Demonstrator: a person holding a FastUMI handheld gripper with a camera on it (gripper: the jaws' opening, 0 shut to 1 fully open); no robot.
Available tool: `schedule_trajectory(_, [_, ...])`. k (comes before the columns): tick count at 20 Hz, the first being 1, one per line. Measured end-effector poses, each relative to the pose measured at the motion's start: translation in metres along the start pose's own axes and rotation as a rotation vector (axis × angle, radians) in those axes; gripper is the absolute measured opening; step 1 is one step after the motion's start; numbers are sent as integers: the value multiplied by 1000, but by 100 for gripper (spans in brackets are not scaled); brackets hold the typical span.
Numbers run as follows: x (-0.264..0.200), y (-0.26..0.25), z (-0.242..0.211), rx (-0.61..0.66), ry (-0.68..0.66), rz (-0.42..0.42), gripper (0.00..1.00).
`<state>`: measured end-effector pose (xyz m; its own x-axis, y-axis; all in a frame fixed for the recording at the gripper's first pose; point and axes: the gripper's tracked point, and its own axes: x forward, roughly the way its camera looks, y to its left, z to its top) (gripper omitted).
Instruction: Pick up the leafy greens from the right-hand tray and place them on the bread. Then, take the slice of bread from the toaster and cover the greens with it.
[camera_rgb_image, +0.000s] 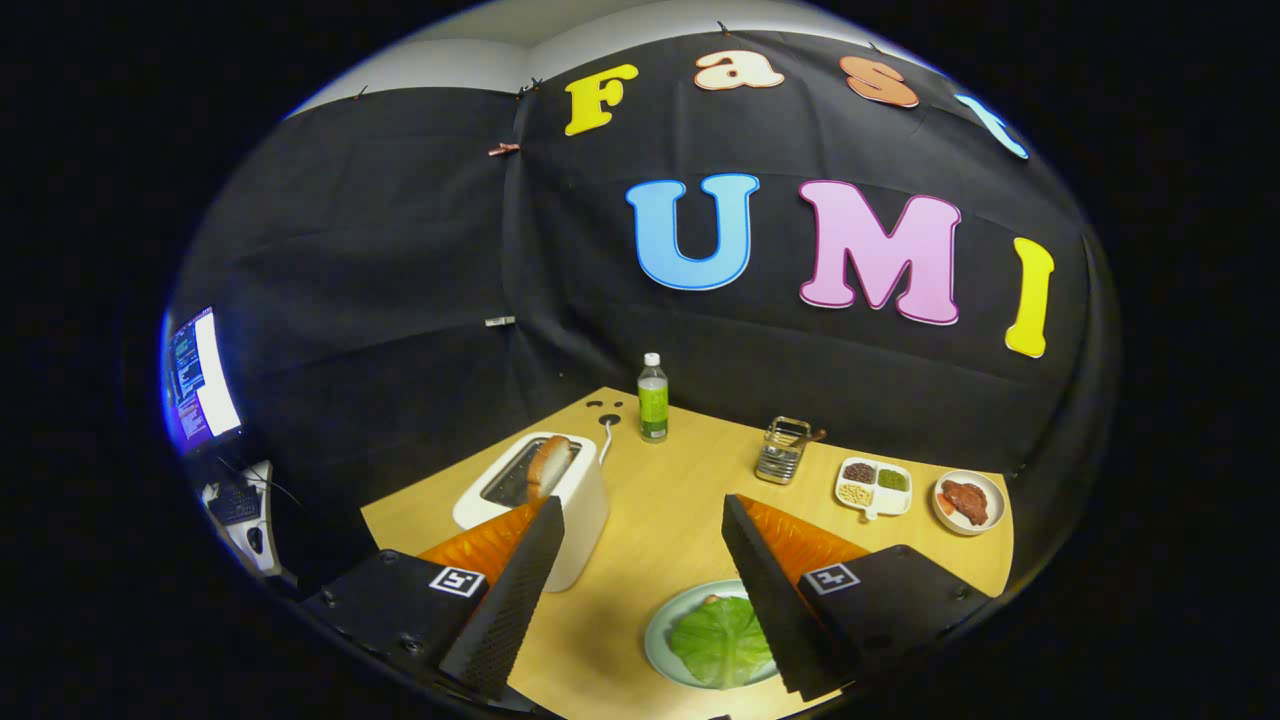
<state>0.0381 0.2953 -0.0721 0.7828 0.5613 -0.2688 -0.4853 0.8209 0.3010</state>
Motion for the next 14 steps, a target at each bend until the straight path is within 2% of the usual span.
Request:
schedule_trajectory(7, [52, 68, 2, 10, 34, 84, 99])
schedule_trajectory(14, [124, 93, -31, 81, 137, 52, 99])
